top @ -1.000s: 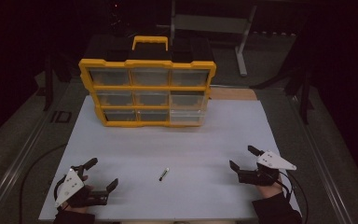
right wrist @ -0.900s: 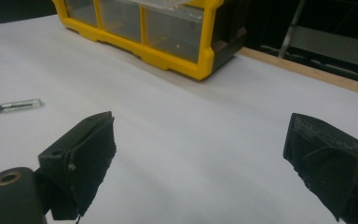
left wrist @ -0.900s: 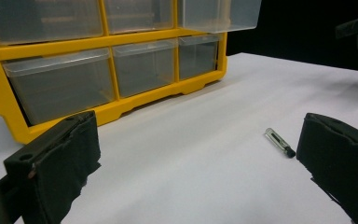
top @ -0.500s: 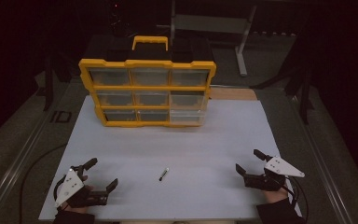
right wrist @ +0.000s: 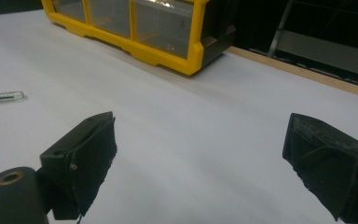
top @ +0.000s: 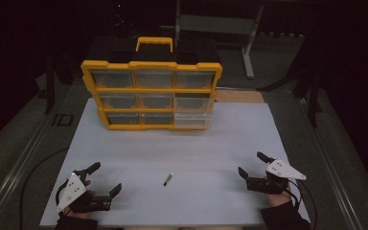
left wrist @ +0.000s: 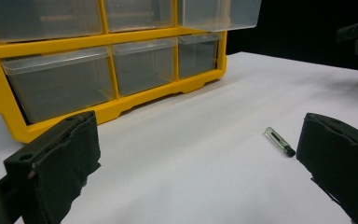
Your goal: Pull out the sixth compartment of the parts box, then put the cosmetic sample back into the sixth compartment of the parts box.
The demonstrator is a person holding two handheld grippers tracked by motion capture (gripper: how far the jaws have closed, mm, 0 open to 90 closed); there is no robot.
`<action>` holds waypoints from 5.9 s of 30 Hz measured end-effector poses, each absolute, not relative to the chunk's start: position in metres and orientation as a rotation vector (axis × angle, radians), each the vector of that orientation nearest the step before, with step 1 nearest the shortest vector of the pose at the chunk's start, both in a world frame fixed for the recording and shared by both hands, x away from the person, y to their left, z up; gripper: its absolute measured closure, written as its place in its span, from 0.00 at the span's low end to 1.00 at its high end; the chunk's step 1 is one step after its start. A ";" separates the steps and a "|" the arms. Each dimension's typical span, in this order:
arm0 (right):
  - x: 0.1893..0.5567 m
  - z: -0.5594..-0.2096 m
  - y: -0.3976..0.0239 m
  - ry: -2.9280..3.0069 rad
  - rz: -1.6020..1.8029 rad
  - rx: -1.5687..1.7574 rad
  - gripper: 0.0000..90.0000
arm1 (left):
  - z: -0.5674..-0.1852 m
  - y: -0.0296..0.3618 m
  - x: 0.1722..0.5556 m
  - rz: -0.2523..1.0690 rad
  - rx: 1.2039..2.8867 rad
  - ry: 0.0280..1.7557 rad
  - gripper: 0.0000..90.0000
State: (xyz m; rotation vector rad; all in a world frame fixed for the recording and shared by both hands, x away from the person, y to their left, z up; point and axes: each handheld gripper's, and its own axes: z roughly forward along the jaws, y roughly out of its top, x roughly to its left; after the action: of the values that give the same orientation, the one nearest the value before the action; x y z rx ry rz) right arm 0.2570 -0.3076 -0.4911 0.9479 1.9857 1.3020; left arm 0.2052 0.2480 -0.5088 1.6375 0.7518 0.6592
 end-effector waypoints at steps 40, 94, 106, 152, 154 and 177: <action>0.255 -0.489 -0.303 1.994 1.310 0.930 0.10 | -0.481 0.232 0.207 0.545 1.699 0.748 0.00; 0.254 -0.485 -0.298 1.982 1.350 0.921 0.10 | -0.410 0.111 0.233 0.535 1.806 0.727 0.00; 0.254 -0.484 -0.299 1.984 1.352 0.920 0.10 | -0.436 0.102 0.243 0.486 1.856 0.821 0.00; 0.254 -0.487 -0.298 2.003 1.340 0.919 0.10 | -0.498 0.083 0.269 0.311 2.115 0.979 0.08; 0.254 -0.487 -0.298 2.003 1.337 0.918 0.10 | -0.501 0.081 0.270 0.299 2.128 1.002 0.10; 0.254 -0.488 -0.298 2.008 1.326 0.907 0.11 | -0.508 0.076 0.276 0.175 2.225 1.041 0.69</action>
State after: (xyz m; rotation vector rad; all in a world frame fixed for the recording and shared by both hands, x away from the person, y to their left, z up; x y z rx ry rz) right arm 0.2539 -0.2975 -0.4876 0.9073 2.0082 1.3257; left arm 0.2762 0.0764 -0.5075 2.2249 1.0409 0.1755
